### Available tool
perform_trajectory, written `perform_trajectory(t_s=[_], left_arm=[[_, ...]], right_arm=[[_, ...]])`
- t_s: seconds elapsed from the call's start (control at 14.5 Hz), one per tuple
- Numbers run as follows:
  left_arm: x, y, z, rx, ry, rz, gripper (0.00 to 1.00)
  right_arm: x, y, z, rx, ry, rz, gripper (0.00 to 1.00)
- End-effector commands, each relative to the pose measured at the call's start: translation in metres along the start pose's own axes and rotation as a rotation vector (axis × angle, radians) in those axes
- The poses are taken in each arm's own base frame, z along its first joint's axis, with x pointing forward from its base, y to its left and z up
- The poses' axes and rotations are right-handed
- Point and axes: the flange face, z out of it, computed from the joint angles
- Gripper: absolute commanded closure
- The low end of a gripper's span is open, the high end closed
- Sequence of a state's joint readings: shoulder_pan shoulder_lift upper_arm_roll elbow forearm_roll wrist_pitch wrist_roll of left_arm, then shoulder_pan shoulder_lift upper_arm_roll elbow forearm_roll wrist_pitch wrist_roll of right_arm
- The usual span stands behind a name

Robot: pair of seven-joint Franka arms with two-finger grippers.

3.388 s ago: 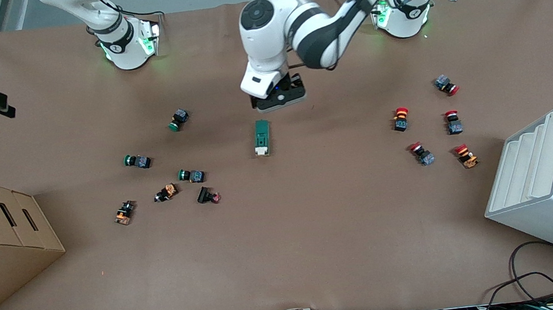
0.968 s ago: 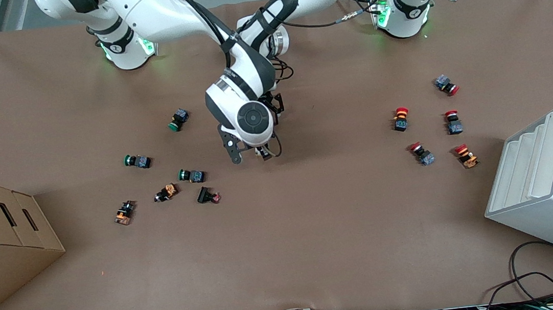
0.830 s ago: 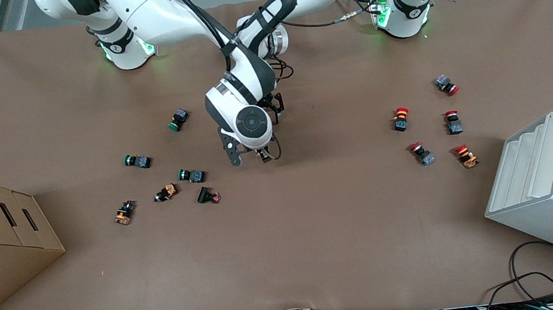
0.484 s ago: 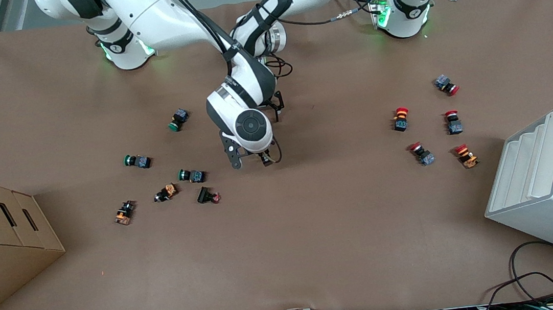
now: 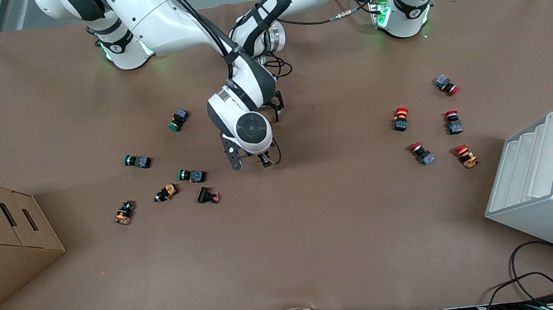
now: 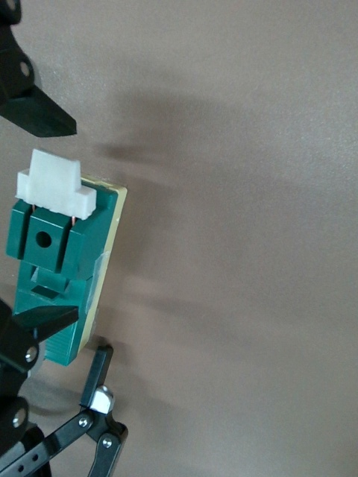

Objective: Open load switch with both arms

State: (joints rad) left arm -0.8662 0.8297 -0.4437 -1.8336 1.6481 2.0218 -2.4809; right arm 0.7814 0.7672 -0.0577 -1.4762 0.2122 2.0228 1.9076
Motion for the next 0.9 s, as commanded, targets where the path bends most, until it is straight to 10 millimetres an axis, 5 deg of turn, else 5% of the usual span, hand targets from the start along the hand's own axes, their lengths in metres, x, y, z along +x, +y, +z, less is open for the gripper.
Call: perform_trajectory(t_s=[0.0, 0.83], left_arm=[[-0.030, 0.002, 0.001, -0.008, -0.050, -0.026, 0.00], [-0.036, 0.008, -0.005, -0.025, -0.043, -0.016, 0.00]], right_arm=[[-0.001, 0.002, -0.003, -0.033, -0.008, 0.015, 0.00], [-0.009, 0.024, -0.035, -0.225, 0.045, -0.019, 0.00]])
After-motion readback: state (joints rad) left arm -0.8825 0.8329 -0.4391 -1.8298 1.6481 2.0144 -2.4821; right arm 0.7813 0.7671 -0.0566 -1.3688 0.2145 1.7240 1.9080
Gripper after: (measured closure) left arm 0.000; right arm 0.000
